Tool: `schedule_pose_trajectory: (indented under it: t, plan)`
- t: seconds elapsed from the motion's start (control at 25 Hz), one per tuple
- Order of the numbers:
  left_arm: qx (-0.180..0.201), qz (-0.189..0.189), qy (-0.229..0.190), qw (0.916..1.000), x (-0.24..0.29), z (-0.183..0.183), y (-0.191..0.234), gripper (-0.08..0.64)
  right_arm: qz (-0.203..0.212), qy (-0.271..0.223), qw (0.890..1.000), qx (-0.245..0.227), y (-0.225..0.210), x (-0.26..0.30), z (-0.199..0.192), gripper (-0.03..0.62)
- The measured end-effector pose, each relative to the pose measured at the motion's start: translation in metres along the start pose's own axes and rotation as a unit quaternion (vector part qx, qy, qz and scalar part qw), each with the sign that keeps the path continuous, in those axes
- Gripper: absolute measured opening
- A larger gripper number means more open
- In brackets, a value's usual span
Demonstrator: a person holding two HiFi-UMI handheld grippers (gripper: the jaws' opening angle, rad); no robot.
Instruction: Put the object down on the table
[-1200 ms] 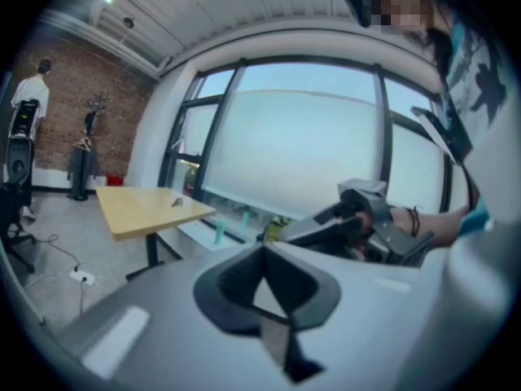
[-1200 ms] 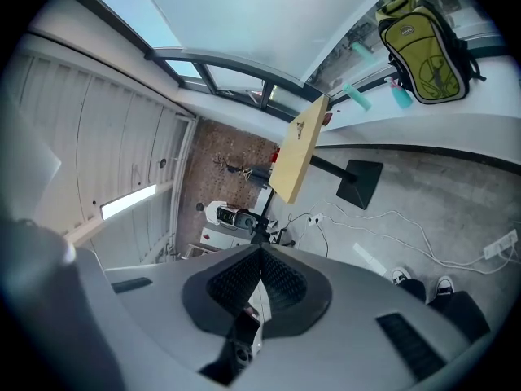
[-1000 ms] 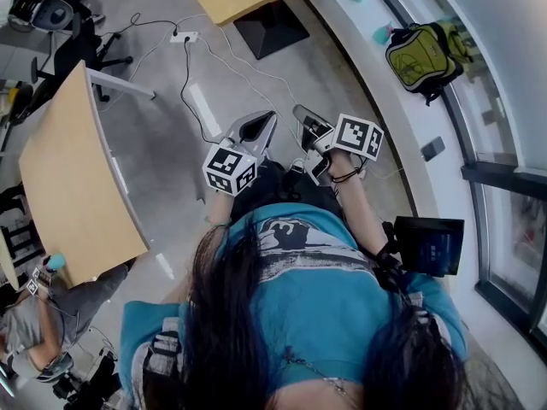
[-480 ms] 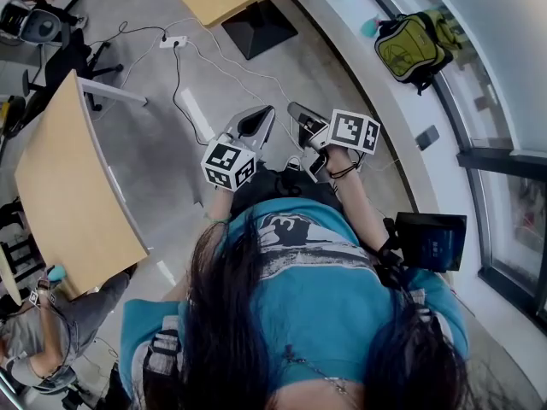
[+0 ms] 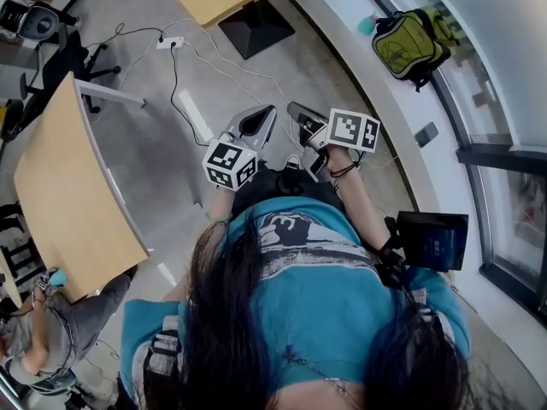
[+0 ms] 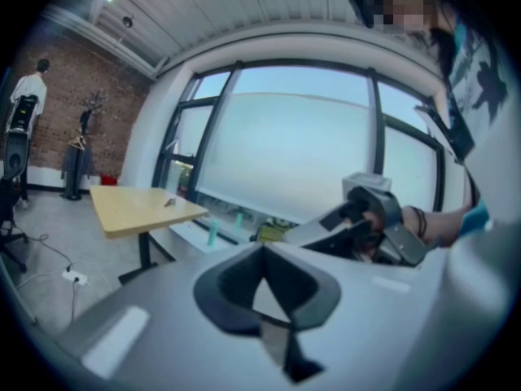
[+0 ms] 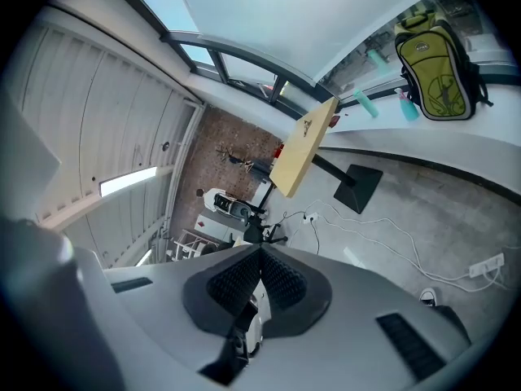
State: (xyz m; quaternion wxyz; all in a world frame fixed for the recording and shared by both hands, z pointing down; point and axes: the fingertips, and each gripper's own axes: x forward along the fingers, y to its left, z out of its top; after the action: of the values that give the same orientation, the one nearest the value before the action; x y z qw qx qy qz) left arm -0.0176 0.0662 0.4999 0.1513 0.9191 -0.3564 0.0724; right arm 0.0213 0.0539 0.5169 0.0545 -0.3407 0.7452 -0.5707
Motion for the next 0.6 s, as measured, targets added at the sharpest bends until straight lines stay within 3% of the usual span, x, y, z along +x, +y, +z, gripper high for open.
schedule_pose_trajectory:
  t: [0.6]
  plan:
    - [0.002, 0.003, -0.002, 1.0000, -0.0030, 0.0003, 0.0005, 0.003, -0.004, 0.011, 1.000, -0.017, 0.0022, 0.0031, -0.0048, 0.012]
